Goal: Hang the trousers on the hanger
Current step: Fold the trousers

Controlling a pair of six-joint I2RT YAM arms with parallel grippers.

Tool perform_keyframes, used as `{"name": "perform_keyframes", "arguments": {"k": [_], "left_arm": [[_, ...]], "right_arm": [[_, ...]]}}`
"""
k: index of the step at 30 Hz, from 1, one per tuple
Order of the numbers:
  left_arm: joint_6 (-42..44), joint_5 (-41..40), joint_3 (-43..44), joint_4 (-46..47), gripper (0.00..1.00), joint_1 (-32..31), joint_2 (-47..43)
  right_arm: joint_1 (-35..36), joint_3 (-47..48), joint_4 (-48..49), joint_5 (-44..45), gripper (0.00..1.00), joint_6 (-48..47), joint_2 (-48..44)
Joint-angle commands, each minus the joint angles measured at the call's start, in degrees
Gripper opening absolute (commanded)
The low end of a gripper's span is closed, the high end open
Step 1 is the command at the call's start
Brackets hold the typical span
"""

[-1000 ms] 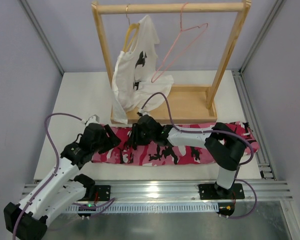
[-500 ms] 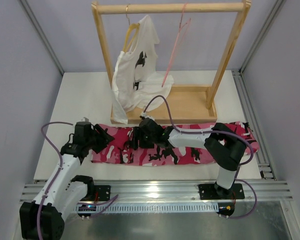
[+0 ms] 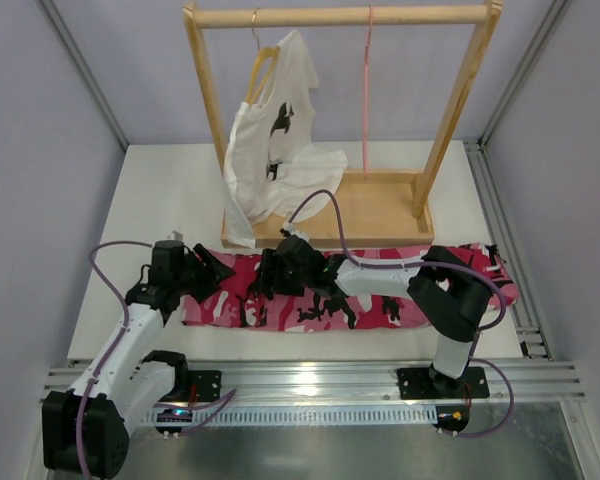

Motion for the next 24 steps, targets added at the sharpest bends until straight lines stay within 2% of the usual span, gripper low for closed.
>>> {"name": "perform_keyframes", "arguments": {"k": [1, 4, 10, 14, 18, 22, 24], "left_arm": [[-2.2, 3.3, -2.7, 6.2, 0.62, 0.4, 1.4], [-4.0, 3.7, -4.4, 8.5, 0.62, 0.4, 1.4], [-3.8, 1.2, -4.5, 7.2, 0.62, 0.4, 1.8], [-5.4, -1.6, -6.5, 6.8, 0.63, 0.4, -0.1], [-6.3, -2.8, -7.6, 6.7, 0.65, 0.3, -0.1], [-6.1, -3.7, -7.0, 6.3, 0.64, 0.4, 1.4], [-6.1, -4.0, -6.7, 6.4, 0.64, 0.4, 1.3]], "right_arm": [[0.4, 2.0, 3.4, 1.8, 0.77, 1.4, 0.9], [0.4, 3.1, 2.3, 1.9, 0.77, 1.3, 2.4], [1.0, 3.7, 2.7, 3.9, 0.74, 1.7, 4.9], [1.3, 3.5, 1.4, 5.3, 0.65, 1.3, 5.3], [1.3, 1.4, 1.7, 6.5, 0.46, 1.4, 4.3], [1.3, 1.7, 1.9, 5.6, 0.35, 0.8, 4.6], [1.4, 1.7, 2.6, 4.6, 0.35, 0.9, 5.4]]}}
